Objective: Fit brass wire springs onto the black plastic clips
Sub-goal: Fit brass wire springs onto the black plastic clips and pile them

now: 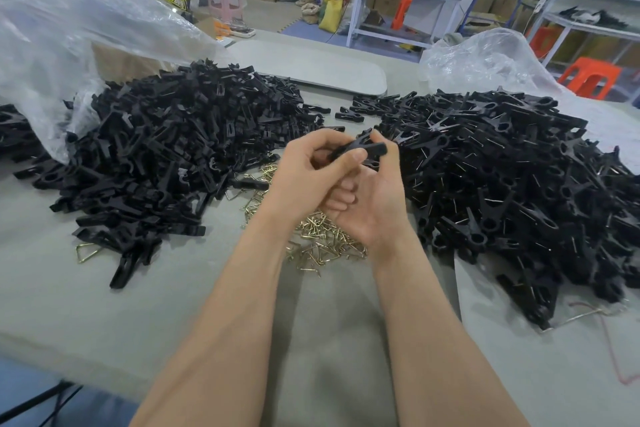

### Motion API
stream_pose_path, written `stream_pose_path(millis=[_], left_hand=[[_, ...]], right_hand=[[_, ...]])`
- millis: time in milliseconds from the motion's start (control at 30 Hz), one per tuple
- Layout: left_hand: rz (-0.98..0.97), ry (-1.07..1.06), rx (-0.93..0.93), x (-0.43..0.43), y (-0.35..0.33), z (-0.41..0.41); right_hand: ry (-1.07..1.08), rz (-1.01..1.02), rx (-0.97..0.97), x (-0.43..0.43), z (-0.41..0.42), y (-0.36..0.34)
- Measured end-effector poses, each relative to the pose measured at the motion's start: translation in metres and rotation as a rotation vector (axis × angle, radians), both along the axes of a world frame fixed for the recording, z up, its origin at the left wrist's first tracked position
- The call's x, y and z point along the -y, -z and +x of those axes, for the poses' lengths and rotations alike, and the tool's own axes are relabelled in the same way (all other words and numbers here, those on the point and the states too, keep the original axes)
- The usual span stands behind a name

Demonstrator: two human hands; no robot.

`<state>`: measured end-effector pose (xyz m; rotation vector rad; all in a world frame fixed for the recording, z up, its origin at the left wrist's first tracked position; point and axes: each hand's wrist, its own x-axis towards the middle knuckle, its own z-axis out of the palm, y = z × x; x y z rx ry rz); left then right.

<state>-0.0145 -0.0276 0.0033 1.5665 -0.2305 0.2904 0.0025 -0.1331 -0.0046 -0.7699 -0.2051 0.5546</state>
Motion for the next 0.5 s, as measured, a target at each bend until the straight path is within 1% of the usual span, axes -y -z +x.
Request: stream_pose_path(millis=[67,167,200,267,333,367,433,500], left_hand=[[0.121,-0.054,0.044,-0.012,0.003,0.005],[0.349,-0.082,0.017,-0.019,0.010,0.009],[0.413,-0.083,0.007,-0.019,0.011,0.008],[0.481,-0.098,-0.004,-0.018,0.012,0.008],[0.471,-0.111,-0.007,-0.018,0.011,0.008],[0.448,-0.122,-0.009,-0.018,0.010,0.008],[0.365,-0.152,-0.036,-0.021,0.007,0.008],[0.192,-0.204,-0.069,-0.025,0.005,0.008]], right_hand=[[-0.011,-0.232,-0.014,0.014,0.005,-0.001],[0.099,-0.599,-0.010,0.031,0.014,-0.002],[0.154,-0.667,0.003,0.036,0.016,-0.002],[0.290,-0.680,0.033,0.039,0.020,-0.001],[0.415,-0.645,0.060,0.038,0.021,0.000],[0.448,-0.666,0.100,0.036,0.021,0.000],[0.472,-0.774,0.207,0.032,0.020,0.001],[0.516,-0.959,0.311,0.030,0.019,0.002]])
